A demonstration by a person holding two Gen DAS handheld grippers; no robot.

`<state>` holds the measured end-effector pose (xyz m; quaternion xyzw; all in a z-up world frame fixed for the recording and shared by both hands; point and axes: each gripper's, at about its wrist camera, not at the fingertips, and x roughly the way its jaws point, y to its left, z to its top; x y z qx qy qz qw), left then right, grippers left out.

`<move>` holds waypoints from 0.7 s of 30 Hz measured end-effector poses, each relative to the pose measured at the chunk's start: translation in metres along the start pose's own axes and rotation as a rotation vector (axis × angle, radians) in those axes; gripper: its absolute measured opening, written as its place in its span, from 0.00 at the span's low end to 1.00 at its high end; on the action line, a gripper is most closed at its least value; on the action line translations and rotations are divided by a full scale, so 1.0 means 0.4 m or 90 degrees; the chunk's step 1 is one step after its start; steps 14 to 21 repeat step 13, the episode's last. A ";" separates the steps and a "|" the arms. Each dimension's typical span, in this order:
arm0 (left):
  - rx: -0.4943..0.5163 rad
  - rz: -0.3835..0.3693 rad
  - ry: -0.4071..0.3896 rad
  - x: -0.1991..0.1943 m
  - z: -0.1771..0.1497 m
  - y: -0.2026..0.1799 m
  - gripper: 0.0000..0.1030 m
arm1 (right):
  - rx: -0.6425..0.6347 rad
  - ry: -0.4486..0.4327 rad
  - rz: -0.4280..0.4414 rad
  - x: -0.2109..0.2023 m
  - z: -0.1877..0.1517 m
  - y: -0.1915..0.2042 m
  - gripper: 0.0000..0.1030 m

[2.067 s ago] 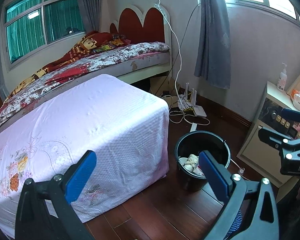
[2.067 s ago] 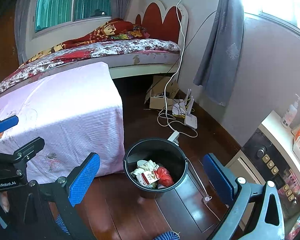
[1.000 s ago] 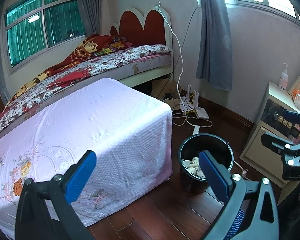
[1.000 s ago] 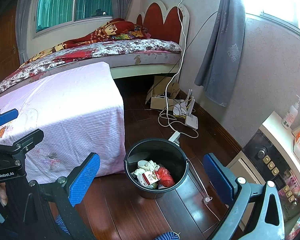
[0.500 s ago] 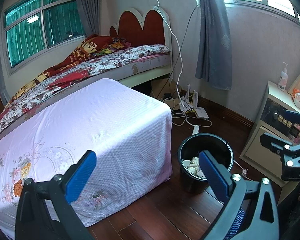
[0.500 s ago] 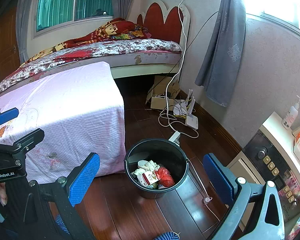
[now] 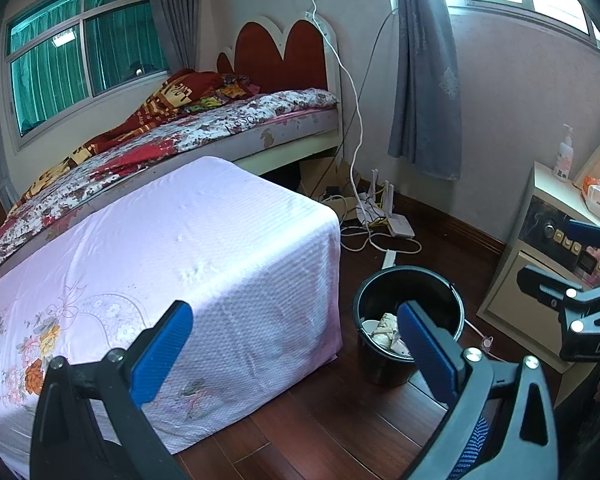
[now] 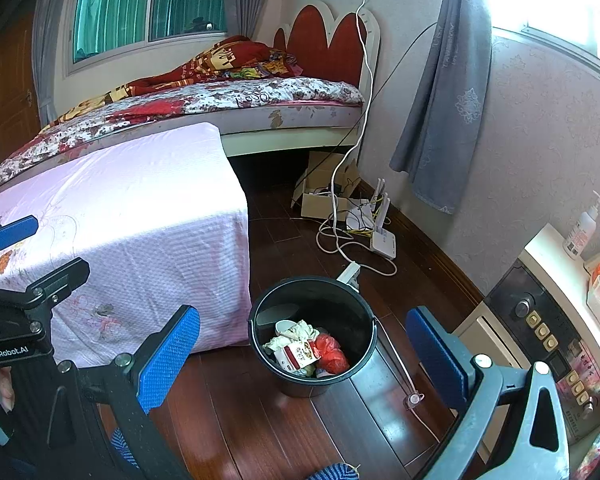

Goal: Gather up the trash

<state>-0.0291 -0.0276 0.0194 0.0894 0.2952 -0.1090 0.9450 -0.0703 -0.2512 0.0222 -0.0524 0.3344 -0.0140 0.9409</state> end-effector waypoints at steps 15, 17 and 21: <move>0.008 -0.019 -0.016 -0.005 -0.006 0.003 0.99 | -0.001 0.001 -0.001 0.002 -0.004 -0.003 1.00; 0.008 -0.019 -0.016 -0.005 -0.006 0.003 0.99 | -0.001 0.001 -0.001 0.002 -0.004 -0.003 1.00; 0.008 -0.019 -0.016 -0.005 -0.006 0.003 0.99 | -0.001 0.001 -0.001 0.002 -0.004 -0.003 1.00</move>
